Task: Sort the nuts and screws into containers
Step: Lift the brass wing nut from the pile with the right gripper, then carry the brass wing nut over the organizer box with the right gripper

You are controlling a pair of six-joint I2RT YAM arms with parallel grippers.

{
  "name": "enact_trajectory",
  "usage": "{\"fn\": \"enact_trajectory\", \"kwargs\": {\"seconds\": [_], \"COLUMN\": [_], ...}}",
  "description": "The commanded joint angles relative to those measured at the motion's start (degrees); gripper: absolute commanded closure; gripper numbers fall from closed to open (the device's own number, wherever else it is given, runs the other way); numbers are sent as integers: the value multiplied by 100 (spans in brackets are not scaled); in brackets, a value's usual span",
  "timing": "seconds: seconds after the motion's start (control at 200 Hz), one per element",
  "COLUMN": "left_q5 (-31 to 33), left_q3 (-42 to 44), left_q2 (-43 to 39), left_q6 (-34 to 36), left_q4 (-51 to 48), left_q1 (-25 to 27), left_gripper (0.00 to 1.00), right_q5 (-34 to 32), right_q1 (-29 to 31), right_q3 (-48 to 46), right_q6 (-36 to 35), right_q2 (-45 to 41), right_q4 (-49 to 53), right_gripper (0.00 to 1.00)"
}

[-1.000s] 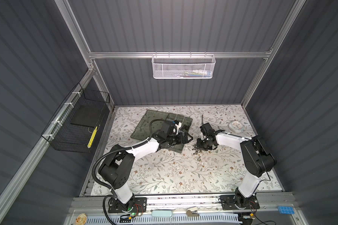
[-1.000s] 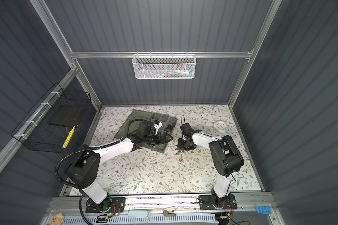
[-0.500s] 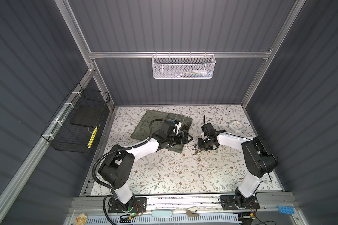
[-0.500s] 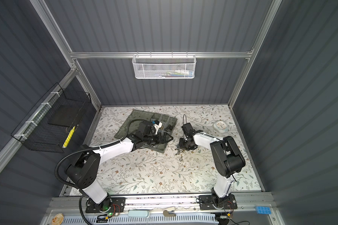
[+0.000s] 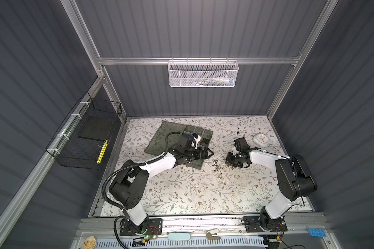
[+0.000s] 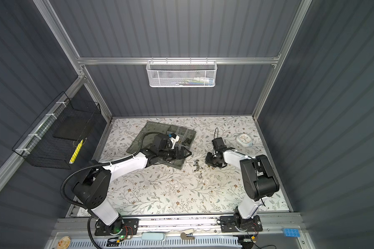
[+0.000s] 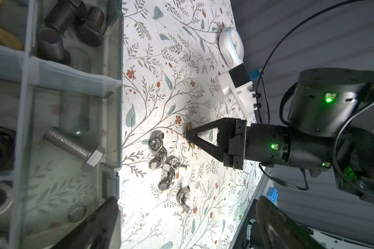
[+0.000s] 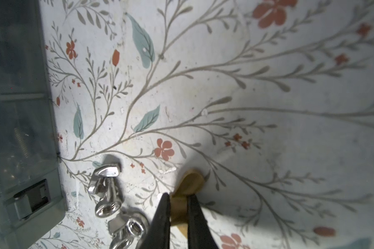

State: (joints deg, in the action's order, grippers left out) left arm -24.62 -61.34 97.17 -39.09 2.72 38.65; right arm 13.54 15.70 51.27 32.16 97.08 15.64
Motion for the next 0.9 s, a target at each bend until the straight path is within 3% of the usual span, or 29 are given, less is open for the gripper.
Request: {"fn": "enact_trajectory", "kwargs": {"seconds": [0.0, 0.355, 0.44, 0.896], "left_q5": [44, 238, 239, 210], "left_q3": [-194, -229, -227, -309], "left_q2": [4, -180, -206, -453], "left_q6": [200, 362, 358, 386], "left_q4": [-182, -320, -320, -403], "left_q1": [11, -444, -645, -1686], "left_gripper": [0, 0, 0, 0], "right_q5": [77, 509, 908, 1759], "right_q1": [-23, -25, -24, 109], "right_q3": [61, 1242, 1639, 3765], "right_q6": [20, 69, 136, 357], "right_q2": [-182, -66, 77, 1425], "right_q4": [-79, -1, -57, -461], "right_gripper": [95, 95, 95, 94]}}
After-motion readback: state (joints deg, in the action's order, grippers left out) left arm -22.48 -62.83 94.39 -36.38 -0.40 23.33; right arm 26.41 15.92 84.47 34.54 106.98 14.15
